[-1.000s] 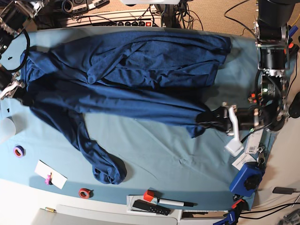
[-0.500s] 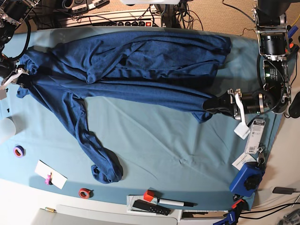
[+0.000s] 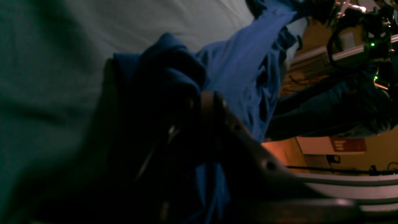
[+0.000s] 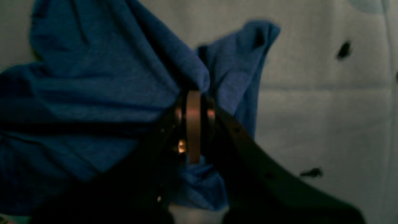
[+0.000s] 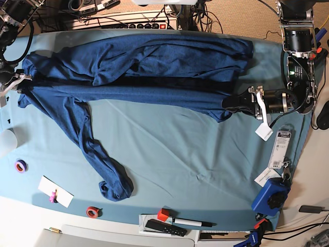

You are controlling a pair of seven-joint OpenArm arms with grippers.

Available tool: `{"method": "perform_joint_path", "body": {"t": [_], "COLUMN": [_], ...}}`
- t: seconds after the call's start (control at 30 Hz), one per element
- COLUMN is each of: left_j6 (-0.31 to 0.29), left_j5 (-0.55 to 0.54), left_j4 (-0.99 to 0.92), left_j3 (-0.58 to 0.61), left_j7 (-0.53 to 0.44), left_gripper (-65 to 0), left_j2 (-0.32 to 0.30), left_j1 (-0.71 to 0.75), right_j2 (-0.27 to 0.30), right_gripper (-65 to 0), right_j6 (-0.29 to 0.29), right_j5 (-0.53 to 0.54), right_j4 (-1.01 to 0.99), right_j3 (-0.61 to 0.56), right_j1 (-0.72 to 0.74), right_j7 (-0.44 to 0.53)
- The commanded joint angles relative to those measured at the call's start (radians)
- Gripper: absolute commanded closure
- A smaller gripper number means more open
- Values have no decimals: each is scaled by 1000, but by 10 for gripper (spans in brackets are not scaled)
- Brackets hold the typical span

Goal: Layout the t-shirt on the table in an organized manner, then fold the t-shirt properly
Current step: 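Drag the held fabric with the left gripper to fold the t-shirt lengthwise, then grasp the hanging sleeve with the right gripper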

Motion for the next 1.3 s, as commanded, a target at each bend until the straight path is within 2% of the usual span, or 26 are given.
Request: {"method": "perform_joint_path", "body": {"t": [0.0, 0.07, 0.1, 0.13, 0.37, 0.57, 0.73, 0.9, 1.03, 1.1, 1.2, 1.27], "left_j6": [-1, -1, -1, -1, -1, -1, -1, -1, -1, -1, -1, -1], "left_j5": [-27, -27, -19, -1, 1, -21, -19, 6, 7, 21, 106, 177], "left_j4": [15, 15, 15, 15, 16, 16, 16, 15, 15, 15, 15, 15], "left_j3": [-5, -5, -5, -5, -5, -5, -5, -5, -5, -5, -5, -5], "left_j7": [-13, -13, -13, -13, -13, -148, -146, -154, -155, -155, -213, -278], "left_gripper": [-106, -232, -273, -295, -298, -298, -298, -298, -298, -298, -298, -298], "left_j2": [-13, -13, -13, -14, -29, -150, -230, -264, -263, -263, -264, -266], "left_j1": [-19, -18, -18, -19, -28, -138, -249, -303, -325, -336, -355, -359], "right_j2": [16, -9, -19, -28, -25, 29, 34, 14, -29, -50, -60, -60], "right_gripper": [0, -170, -236, -266, -267, -266, -266, -266, -267, -267, -267, -267], "right_j6": [1, 1, 1, 1, 1, -1, -18, -41, -44, -47, -100, -104], "right_j5": [0, -20, -26, -37, -70, -69, -67, -62, -63, -96, -204, -253], "right_j4": [6, -4, -5, -5, -5, -5, -5, -5, -5, -14, -96, -199], "right_j3": [8, 8, 8, 8, 8, 9, 8, 1, -64, -125, -232, -296], "right_j1": [7, 8, 7, 7, 17, 93, 182, 248, 282, 293, 348, 410], "right_j7": [15, 20, 31, 50, 184, 196, 206, 211, 221, 266, 346, 367]}}
